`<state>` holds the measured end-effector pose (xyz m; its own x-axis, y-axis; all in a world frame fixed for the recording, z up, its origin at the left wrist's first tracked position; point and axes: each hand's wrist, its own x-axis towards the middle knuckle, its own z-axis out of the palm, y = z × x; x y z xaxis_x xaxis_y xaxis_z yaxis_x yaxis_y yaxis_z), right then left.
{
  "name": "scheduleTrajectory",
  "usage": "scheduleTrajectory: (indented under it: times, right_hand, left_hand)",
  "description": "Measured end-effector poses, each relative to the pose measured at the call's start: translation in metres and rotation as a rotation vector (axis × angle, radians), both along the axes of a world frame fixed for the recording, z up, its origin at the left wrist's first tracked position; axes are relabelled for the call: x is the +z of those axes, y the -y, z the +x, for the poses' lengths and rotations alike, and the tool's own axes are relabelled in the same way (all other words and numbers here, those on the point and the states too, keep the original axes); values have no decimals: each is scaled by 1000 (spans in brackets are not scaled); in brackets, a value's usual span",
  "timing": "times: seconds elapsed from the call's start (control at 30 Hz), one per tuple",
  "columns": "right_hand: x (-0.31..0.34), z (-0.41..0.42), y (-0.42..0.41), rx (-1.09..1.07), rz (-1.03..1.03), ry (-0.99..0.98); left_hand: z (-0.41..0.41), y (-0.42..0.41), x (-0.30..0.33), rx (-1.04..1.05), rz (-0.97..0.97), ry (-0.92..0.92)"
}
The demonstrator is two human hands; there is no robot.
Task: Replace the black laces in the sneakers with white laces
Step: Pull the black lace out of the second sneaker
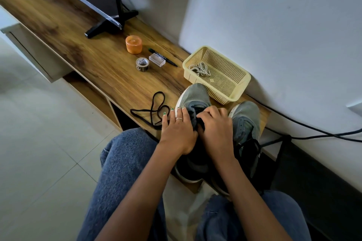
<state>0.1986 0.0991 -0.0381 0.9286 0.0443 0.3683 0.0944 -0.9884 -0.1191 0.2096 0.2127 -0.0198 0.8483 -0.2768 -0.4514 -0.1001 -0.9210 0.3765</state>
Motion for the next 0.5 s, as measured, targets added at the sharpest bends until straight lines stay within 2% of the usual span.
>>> scheduleTrajectory:
  times: [0.23,0.37,0.5]
  right_hand:
    - [-1,9,6,56,-23,25]
    - [2,6,5,-76,223,-13]
    - [4,9,3,-321,593,-13]
  left_hand:
    - [-1,1,0,-5,10,-39]
    - [0,1,1,-5,-6,-71]
    - [0,1,1,-6,-11,-77]
